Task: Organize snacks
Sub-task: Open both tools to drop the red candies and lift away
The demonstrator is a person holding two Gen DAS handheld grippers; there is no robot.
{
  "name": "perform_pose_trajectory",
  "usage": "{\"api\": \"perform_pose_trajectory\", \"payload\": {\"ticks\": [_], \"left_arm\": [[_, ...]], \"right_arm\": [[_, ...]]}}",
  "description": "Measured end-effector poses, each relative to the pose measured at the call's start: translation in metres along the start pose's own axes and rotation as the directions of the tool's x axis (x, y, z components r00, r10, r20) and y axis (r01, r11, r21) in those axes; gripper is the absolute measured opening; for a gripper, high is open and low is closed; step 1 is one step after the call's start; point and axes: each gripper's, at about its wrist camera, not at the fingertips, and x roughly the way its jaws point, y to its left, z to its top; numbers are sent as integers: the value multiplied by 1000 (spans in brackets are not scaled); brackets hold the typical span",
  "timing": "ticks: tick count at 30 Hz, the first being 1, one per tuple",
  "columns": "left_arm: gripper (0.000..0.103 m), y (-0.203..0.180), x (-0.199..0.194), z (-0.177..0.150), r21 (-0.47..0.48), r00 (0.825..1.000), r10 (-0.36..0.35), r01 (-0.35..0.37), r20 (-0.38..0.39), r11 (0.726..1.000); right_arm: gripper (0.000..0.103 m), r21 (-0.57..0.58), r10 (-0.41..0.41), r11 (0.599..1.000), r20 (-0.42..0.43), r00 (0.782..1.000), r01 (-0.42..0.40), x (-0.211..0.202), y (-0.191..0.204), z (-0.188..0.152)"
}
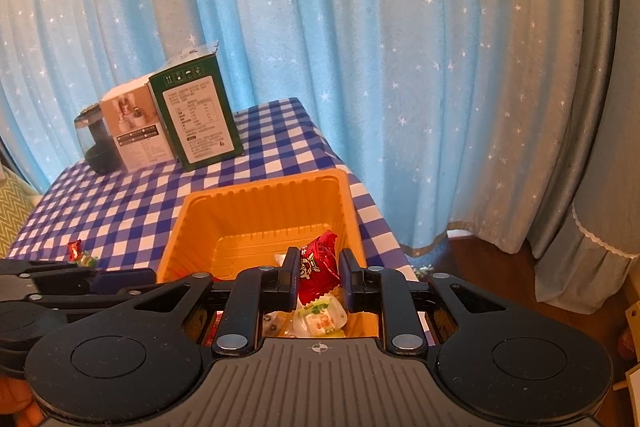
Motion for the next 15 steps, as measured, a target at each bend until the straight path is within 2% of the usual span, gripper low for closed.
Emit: {"api": "perform_pose_trajectory", "payload": {"ticks": [6,15], "left_arm": [[33,13,-10,-11,-42,1000,17,-17,1,999],[35,38,-39,-35,-150,998,54,-52,10,987]], "right_arm": [[21,12,11,1000,-19,1000,-10,7,0,-3],[21,33,73,997,-52,996,-71,14,6,-3]]}}
